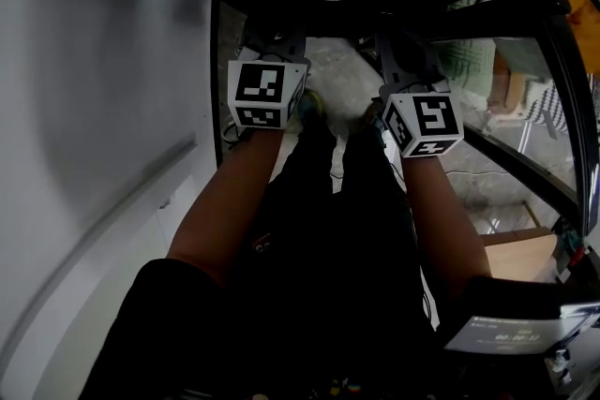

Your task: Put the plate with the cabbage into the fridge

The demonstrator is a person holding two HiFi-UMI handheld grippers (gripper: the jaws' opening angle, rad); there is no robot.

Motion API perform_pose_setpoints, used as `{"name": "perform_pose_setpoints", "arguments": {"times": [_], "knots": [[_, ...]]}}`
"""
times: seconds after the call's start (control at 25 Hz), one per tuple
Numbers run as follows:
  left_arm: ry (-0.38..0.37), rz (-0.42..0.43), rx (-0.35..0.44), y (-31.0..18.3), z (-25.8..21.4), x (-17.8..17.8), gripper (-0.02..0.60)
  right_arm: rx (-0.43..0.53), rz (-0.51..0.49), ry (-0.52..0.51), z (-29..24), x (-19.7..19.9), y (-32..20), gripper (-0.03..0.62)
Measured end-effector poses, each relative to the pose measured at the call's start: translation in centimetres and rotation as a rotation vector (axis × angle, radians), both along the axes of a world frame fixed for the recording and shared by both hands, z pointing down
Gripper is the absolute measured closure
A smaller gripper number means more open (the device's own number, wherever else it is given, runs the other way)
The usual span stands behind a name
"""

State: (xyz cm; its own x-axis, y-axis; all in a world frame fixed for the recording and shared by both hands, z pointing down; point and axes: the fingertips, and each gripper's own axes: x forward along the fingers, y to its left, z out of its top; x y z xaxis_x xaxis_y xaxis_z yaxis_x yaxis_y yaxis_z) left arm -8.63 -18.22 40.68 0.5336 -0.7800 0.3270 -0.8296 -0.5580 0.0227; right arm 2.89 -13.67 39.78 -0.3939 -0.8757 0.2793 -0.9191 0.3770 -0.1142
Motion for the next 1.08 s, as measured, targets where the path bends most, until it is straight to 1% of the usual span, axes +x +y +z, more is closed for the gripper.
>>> {"name": "perform_pose_setpoints", "arguments": {"times": [0.2,0.4,0.6,0.84,1.08], "knots": [[0.009,-0.012,0.057,0.2,-3.5,-1.5,0.577,0.013,-0.017,0.025,-1.6,-0.6,0.1,0.588],[-0.002,-0.003,0.092,0.9,-5.0,-2.6,0.577,0.031,-0.013,0.033,-2.9,-0.9,0.4,0.588],[0.006,0.014,0.102,1.2,-5.6,-2.8,0.577,0.043,0.006,0.046,-3.4,-1.1,0.5,0.588],[0.008,0.029,0.097,1.2,-5.3,-3.2,0.577,0.054,0.031,0.046,-3.6,-1.6,0.6,0.588],[0.016,0.054,0.089,1.6,-5.0,-2.8,0.577,0.051,0.044,0.054,-3.1,-1.9,0.3,0.588]]}}
